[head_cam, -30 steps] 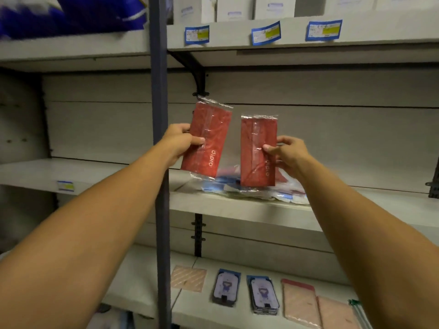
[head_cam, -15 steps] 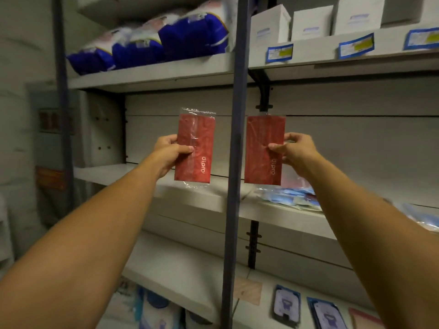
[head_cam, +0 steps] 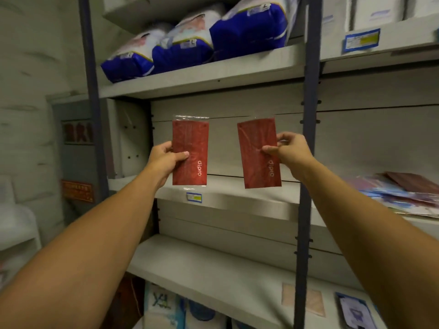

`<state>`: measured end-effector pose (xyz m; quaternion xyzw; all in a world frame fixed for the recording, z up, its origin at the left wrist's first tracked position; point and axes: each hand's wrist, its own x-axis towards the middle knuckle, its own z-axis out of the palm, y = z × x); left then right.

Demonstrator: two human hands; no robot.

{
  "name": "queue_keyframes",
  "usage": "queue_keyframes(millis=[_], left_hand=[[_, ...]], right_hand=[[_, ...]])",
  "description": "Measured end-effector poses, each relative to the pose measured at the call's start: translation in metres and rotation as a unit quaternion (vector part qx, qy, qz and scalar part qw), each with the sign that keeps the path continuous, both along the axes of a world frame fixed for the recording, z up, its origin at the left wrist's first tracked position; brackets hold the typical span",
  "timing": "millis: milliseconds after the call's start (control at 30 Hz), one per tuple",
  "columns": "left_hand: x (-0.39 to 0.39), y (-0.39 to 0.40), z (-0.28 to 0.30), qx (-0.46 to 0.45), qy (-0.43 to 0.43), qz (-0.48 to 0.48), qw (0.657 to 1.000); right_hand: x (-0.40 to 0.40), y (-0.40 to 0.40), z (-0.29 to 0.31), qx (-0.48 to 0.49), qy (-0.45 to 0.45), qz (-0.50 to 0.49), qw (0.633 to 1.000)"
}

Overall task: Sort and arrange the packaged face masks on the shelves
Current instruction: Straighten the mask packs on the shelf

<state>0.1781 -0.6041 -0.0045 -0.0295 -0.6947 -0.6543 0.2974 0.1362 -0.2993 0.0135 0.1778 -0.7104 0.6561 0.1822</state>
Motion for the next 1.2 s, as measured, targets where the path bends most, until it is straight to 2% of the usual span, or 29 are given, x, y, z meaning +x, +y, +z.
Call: queue_keyframes(millis=[433,867,1200], left_hand=[[-0.051,-0.145,-0.009,0.021,-0.002,0.066,0.998],[-0.189,-0.254,0.018,0.017,-0.012,0.086,0.996],[-0.267,-0.33,0.011,0.033,-0.036,0.078,0.996]], right_hand=[[-0.09,-0.174,-0.006,-0.011,-0.038,0.011,0.999],[-0.248,-0.301,0.006,-0.049,-0.077,0.038,0.995],[-0.303,-0.377,-0.001,-0.046,-0.047,0.055,0.996]])
